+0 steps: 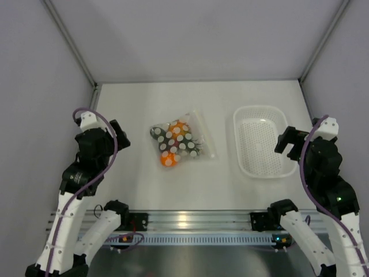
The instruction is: Open the zip-top bag and remove the fake food
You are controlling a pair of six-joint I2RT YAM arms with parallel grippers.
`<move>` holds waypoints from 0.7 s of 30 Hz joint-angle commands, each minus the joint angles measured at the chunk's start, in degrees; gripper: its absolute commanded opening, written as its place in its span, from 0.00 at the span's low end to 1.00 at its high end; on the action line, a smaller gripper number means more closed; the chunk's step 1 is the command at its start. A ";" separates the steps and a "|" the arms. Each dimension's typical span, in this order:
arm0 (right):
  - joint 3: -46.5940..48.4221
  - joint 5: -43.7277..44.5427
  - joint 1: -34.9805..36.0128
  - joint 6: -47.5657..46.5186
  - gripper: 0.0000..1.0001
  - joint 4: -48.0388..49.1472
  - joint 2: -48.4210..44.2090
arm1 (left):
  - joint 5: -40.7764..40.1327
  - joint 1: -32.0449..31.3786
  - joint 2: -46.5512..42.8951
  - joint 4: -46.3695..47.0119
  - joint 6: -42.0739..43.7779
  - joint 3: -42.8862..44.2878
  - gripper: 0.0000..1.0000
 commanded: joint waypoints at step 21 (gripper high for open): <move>-7.17 -11.16 0.55 5.03 0.99 7.39 -3.10 | -7.33 -18.86 42.48 0.70 -5.49 19.97 0.99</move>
